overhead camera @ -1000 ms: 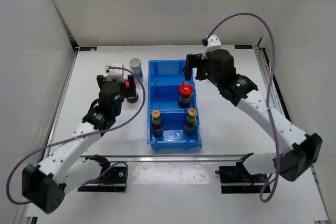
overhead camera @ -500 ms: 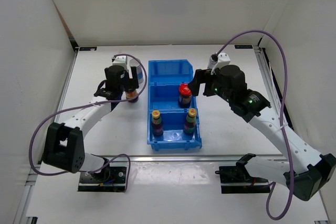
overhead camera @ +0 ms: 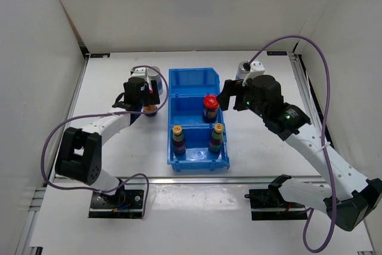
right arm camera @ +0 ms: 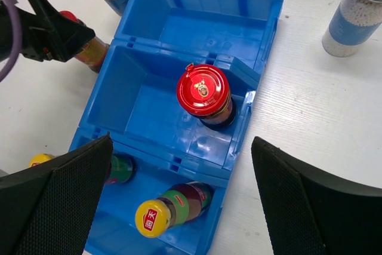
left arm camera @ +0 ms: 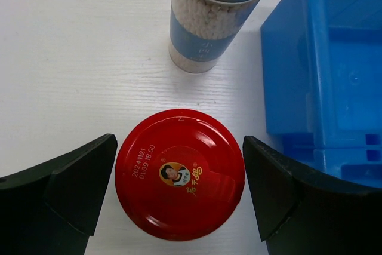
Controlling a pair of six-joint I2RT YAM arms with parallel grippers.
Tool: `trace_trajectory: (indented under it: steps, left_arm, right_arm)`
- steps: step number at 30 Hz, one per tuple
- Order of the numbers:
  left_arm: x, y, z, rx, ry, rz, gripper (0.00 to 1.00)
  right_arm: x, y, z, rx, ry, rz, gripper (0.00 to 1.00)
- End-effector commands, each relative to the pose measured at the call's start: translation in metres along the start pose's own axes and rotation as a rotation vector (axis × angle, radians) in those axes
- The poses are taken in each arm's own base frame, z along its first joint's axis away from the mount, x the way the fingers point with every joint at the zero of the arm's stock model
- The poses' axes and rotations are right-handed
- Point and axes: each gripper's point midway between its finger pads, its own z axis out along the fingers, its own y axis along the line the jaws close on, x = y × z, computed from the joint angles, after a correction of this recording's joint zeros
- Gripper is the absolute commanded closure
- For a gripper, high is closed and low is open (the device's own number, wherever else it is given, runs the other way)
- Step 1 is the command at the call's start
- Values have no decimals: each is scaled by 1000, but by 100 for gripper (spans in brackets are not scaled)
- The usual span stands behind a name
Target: Organize the condiment bottles
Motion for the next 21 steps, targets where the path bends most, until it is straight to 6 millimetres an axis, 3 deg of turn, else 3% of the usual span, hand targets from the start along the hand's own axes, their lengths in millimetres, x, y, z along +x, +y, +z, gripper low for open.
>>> trace_trajectory:
  steps: [1,6,11,12,16,18,20,21]
  left_arm:
    - [8,0,7,-1,15,-9,5]
    - [12,-1,12,8,31,24,34]
    - [-13,-4,2,16,-6,26,58]
    - [-29,-5,-3,11,-33,30,67]
    - [-90,-11,-38,9,-186,50,79]
    - [-127,-31,-66,75,-280,66,87]
    - [-148,-42,-89,108,-333,79,89]
    - [-160,-58,-102,147,-369,106,89]
  right_arm:
    - [-8,-2,-9,9,-31,2,0]
    - [-6,-7,-12,30,-27,1,0]
    - [-8,-9,-20,39,-28,1,0]
    - [-8,-10,-20,48,-31,1,0]
    - [-8,-15,-26,67,-42,-8,0]
    - [-10,-15,-28,64,-51,-6,0]
    - [-7,-19,-27,80,-46,-18,0]
    - [-7,-19,-27,80,-46,-18,0]
